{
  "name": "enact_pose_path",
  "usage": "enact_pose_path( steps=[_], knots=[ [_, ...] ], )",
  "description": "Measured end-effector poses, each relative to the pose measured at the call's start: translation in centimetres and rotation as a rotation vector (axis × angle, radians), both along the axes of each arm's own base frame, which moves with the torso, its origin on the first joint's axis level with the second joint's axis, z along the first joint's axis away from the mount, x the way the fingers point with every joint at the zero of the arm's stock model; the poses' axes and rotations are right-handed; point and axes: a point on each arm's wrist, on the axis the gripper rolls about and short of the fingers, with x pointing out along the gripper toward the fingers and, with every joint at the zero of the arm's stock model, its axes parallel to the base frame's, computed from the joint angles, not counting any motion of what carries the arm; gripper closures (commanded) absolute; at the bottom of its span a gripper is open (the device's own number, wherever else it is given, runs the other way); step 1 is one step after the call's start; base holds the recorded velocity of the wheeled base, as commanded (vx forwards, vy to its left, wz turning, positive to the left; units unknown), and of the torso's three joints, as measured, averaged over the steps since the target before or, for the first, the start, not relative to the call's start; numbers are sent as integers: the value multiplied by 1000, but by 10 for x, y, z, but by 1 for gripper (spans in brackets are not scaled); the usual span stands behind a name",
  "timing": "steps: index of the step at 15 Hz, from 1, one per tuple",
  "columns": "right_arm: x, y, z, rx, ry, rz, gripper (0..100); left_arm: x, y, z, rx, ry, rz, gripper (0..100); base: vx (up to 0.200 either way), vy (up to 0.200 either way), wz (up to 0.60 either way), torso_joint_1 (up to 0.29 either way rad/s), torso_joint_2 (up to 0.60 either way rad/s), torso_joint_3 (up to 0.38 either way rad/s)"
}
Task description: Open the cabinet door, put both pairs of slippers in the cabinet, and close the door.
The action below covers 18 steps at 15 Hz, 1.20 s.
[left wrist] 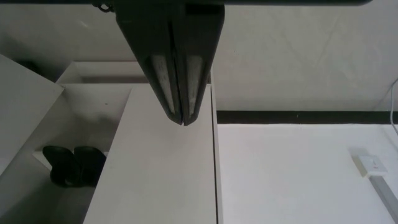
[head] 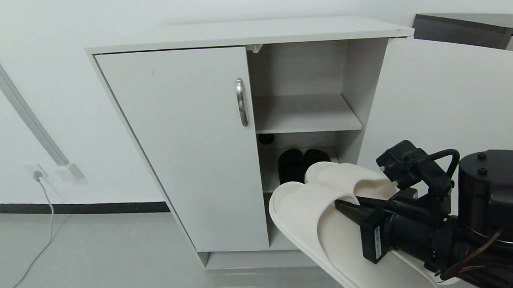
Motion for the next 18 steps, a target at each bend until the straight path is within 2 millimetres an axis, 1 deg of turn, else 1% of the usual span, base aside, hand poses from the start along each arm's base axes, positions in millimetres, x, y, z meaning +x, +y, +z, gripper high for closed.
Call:
enact_pose_path(
  steps=[2,11,17,18],
  knots=[
    [0,0,0,0,1,0,100,0,0,0,0,-1,0,100,0,0,0,2,117,107],
    [1,2,-2,-6,-1,3,100,0,0,0,0,0,0,100,0,0,0,0,0,0],
    [6,7,-10,17,-21,6,100,0,0,0,0,0,0,100,0,0,0,0,0,0],
    [5,7,-13,13,-15,20,100,0,0,0,0,0,0,100,0,0,-600,2,2,2]
  ],
)
